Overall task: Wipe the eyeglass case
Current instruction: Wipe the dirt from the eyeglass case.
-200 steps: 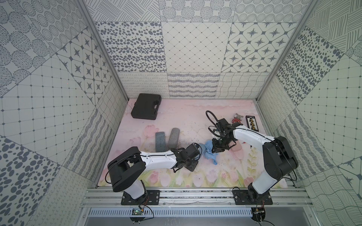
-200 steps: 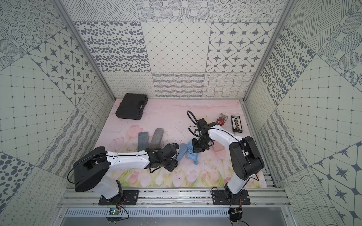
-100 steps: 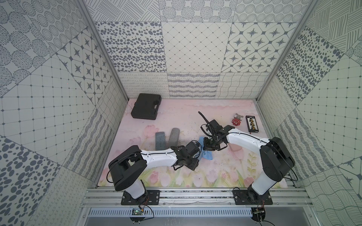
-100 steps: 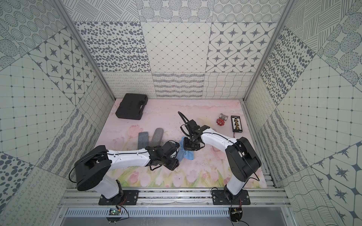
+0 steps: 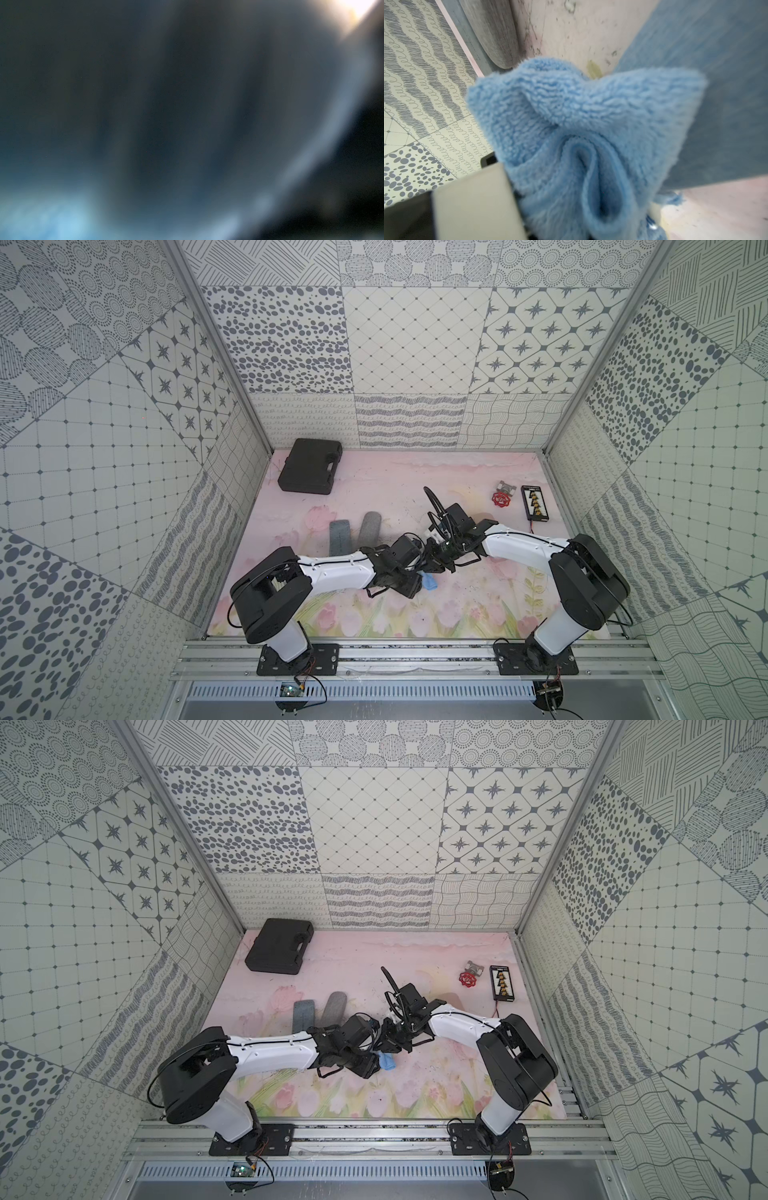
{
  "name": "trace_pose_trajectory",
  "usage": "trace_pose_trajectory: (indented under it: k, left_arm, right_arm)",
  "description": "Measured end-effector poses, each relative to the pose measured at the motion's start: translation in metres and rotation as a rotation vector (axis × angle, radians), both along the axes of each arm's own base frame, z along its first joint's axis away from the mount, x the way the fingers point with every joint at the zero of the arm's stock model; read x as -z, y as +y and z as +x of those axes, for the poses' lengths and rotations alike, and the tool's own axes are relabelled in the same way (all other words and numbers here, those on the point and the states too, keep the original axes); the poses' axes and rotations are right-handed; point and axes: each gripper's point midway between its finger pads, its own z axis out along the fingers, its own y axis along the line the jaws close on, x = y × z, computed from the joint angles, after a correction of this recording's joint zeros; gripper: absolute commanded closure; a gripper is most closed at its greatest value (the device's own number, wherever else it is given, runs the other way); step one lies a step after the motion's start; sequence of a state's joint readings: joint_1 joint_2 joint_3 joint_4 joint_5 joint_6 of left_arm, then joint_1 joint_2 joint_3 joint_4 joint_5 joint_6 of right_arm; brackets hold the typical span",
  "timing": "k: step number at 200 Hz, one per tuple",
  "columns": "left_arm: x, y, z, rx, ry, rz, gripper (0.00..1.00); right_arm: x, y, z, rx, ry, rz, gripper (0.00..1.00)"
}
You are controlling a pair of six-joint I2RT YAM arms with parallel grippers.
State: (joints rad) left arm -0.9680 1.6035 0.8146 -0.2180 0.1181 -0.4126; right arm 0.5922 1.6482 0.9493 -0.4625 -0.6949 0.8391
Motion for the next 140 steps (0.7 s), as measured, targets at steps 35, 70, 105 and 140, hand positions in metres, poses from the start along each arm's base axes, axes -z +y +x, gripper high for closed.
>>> trace_pose_trajectory:
  k: [35, 70, 105, 140]
  left_arm:
    - [0.0, 0.0, 0.0, 0.0, -0.002, -0.005, 0.92]
    - [0.0, -0.001, 0.0, 0.002, -0.002, -0.009, 0.92]
    - [0.0, -0.001, 0.0, 0.003, -0.001, -0.009, 0.92]
    - [0.0, -0.001, 0.001, 0.0, 0.0, -0.009, 0.92]
  right_arm:
    - [0.015, -0.062, 0.046, 0.036, -0.12, -0.288, 1.0]
    - [0.016, -0.131, 0.073, 0.052, -0.225, -0.625, 1.0]
    - [0.022, -0.113, 0.061, -0.053, -0.23, -0.657, 1.0]
    - [0.034, -0.056, 0.01, -0.206, -0.178, -0.556, 1.0]
